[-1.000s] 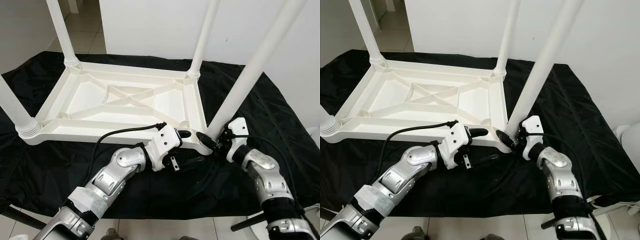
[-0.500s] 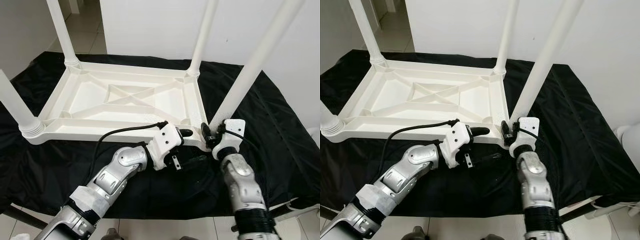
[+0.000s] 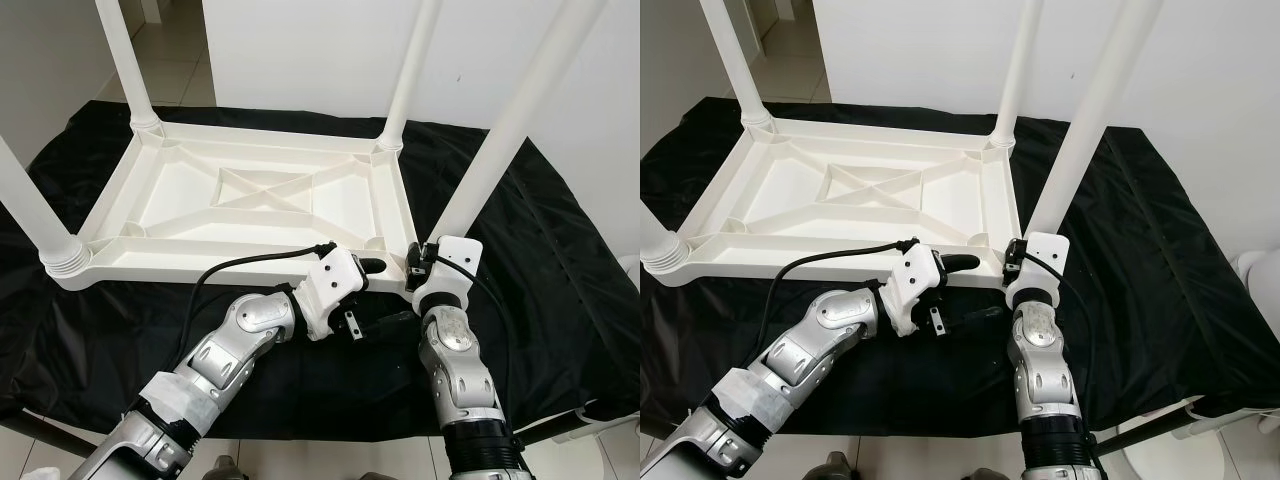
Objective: Building children table
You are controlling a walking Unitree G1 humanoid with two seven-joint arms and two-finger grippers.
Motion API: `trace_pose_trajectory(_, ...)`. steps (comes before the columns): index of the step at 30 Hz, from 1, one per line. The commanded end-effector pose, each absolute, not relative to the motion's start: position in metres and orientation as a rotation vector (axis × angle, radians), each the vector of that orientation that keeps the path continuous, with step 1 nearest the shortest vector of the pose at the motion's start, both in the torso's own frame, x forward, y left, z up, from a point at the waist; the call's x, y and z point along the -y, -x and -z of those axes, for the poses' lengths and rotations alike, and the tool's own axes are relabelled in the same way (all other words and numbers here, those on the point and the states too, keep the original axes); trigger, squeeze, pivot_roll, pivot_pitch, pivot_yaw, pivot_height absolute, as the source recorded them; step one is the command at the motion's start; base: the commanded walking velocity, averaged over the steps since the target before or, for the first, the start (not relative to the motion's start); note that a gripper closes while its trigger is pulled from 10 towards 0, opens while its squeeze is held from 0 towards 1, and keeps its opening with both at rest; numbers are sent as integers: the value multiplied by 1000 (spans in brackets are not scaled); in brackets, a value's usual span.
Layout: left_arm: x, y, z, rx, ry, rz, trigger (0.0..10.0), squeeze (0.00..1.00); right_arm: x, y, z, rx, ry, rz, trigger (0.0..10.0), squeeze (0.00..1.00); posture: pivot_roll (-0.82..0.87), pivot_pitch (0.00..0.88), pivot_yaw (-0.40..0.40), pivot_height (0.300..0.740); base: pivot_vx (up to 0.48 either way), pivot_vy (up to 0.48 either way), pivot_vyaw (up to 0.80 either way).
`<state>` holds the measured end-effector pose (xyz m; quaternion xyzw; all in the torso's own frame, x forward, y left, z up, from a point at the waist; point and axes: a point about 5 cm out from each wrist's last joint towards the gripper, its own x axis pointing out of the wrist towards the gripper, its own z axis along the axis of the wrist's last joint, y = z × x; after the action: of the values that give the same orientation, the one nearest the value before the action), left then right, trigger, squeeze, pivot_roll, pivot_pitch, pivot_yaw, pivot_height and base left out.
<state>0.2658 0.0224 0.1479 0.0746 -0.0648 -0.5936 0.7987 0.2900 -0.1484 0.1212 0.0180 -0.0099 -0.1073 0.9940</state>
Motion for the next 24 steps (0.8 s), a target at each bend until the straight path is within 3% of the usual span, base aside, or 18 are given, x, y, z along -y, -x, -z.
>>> trace_pose_trajectory(1, -20, -259, -148, 131, -177, 1410, 10000, 0, 148, -284, -116, 7, -72, 235, 10000, 1000, 24, 0, -58, 740, 0, 0, 0)
trace_pose_trajectory(7, -20, -259, -147, 131, -177, 1406, 10000, 0, 155, -278, -115, 26, -79, 182, 10000, 1000, 25, 0, -67, 740, 0, 0, 0)
trace_pose_trajectory(8, -20, -259, -146, 130, -178, 1405, 10000, 0, 159, -274, -110, 24, -65, 137, 10000, 129, 27, 0, -72, 740, 0, 0, 0)
trace_pose_trajectory(9, -20, -259, -146, 130, -178, 1405, 10000, 0, 159, -274, -110, 24, -65, 137, 10000, 129, 27, 0, -72, 740, 0, 0, 0)
trace_pose_trajectory(10, -20, -259, -146, 129, -179, 1404, 10000, 0, 163, -271, -106, 19, -62, 100, 10000, 0, 27, 0, -71, 740, 0, 0, 0)
trace_pose_trajectory(16, -19, -261, -146, 133, -184, 1401, 10000, 0, 186, -272, -104, 29, -2, -118, 10000, 0, 23, 0, -68, 740, 0, 0, 0)
trace_pose_trajectory(24, -18, -263, -147, 138, -191, 1404, 10000, 0, 195, -289, -115, 39, 56, -286, 10000, 0, 29, 0, -65, 740, 0, 0, 0)
